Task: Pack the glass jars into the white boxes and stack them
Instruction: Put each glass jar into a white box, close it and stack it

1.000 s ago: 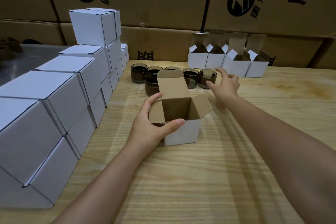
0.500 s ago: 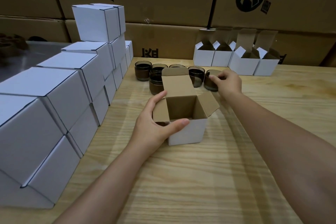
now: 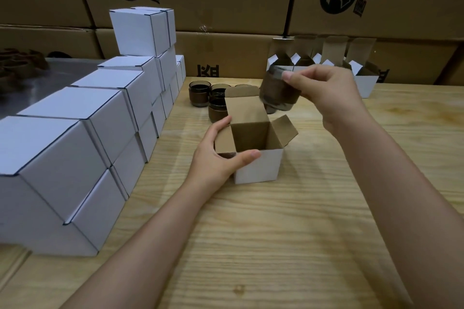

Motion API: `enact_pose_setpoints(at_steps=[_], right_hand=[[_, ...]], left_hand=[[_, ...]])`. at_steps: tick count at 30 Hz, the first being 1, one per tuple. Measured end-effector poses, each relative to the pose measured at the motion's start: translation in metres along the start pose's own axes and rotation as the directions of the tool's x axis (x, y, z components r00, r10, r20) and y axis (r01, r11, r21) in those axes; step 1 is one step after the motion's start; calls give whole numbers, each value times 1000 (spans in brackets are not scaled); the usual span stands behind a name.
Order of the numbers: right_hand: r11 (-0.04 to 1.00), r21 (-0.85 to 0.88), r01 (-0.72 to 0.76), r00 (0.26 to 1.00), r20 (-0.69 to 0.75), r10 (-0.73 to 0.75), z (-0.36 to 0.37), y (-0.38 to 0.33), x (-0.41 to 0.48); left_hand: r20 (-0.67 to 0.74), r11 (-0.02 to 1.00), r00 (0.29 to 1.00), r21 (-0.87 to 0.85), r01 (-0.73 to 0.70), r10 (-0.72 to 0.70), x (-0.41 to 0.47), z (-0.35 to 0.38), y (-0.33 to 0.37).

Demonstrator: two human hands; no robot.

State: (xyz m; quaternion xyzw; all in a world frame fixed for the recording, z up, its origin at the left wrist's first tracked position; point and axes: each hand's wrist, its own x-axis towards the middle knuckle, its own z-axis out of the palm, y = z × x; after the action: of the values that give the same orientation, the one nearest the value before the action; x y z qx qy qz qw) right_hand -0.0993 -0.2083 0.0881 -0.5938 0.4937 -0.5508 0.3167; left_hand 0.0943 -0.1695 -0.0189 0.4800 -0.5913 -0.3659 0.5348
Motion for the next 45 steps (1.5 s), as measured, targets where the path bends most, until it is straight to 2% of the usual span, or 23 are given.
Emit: enact_pose_setpoints(at_steps=[4,10,17,28,34,36,38,39,40,41,43,45], right_hand=[[996,-88,6,987,158,8,15,-10,-26],[941,-338,13,968,240,73,30,0,-40],[770,-611,184,952,306,14,42,2,-44],[676,-715,178,923,359,137,55,-1,-48],[668,-699,254,920,387,56,50,11,-48],[716,-628,305,946,288,-151,48,18,-50],[802,-460,381,917,76,-392,45,24,-49],[869,-322,376,909,-52,-413,43,28,-47],[941,-135,311,927,-174,-332,41,32,-46],[975,84,207,950,-257,-179,41,37,-44],[917,399,-28,947,-282,151,42,49,-42],[791,578,-200,919,-168,356,40,64,-40]], left_hand=[[10,1000,1000,3,0,0,0,0,0],[18,999,1000,-32,13,-13,3,0,-4],[6,1000,1000,-15,-10,10,4,1,-3],[-1,1000,1000,9,-26,26,5,2,-5],[4,999,999,-17,-48,48,4,2,-3],[1,998,998,-11,-56,56,3,2,-2],[-3,998,998,14,-63,63,2,2,-1],[-3,998,999,26,-53,53,2,2,-1],[0,999,999,34,-38,38,2,1,0],[4,999,1000,37,-23,23,2,1,0],[10,999,1000,38,-5,4,3,1,0],[9,999,1000,43,-1,0,2,1,0]])
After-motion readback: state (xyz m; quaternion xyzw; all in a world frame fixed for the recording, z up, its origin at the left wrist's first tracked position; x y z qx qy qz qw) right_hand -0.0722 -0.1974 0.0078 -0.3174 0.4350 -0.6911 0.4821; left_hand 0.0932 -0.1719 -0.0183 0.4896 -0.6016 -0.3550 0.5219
